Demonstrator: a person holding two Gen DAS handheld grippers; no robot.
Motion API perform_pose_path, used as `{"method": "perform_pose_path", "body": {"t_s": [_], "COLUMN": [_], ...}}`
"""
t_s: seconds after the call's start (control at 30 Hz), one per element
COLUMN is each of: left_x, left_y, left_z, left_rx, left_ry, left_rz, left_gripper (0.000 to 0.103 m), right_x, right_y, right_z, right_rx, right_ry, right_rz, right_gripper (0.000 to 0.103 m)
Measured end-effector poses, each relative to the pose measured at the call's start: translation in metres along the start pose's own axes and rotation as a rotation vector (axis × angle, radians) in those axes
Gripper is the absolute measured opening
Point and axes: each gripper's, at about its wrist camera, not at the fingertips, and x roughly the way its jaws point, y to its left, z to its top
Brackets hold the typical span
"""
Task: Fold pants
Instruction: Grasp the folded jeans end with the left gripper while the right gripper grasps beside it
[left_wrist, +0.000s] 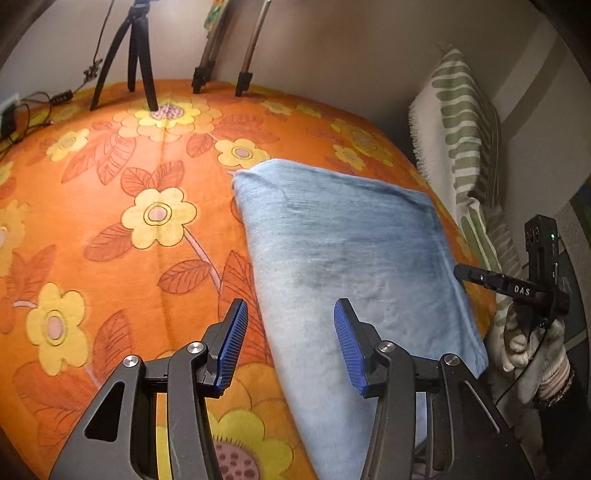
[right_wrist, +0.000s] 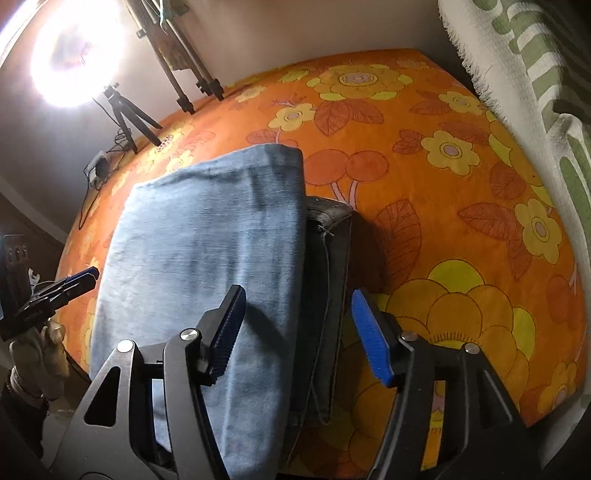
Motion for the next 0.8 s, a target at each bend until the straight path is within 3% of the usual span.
{"method": "perform_pose_path", "body": {"t_s": [0.13, 0.4, 0.7, 0.8], "left_x": [0.011, 0.024, 0.035, 0.039], "left_y": [0.006, 0.004, 0.008, 0.009], "left_z": [0.005, 0.011, 0.017, 0.017], "left_rx": [-0.027, -0.014, -0.042, -0.047], "left_ry": [0.008, 0.020, 0.025, 0.022], "left_rz": [-0.014, -0.033, -0.075, -0.088], "left_gripper": [0.047, 0.047, 0.047, 0.047], "right_x": [0.012, 0.034, 0.040, 0.041], "right_y": [-0.006, -0.020, -0.014, -0.008], "right_z": [0.008, 0.017, 0.021, 0.021], "right_rx": [0.006, 0.073, 0.019, -0.015], "right_ry": [0.021, 0.057, 0.045, 0.030], "right_rz": [0.010, 0.108, 0.219, 0.215], "right_gripper": [0.063, 0.063, 0.062, 0.062]}}
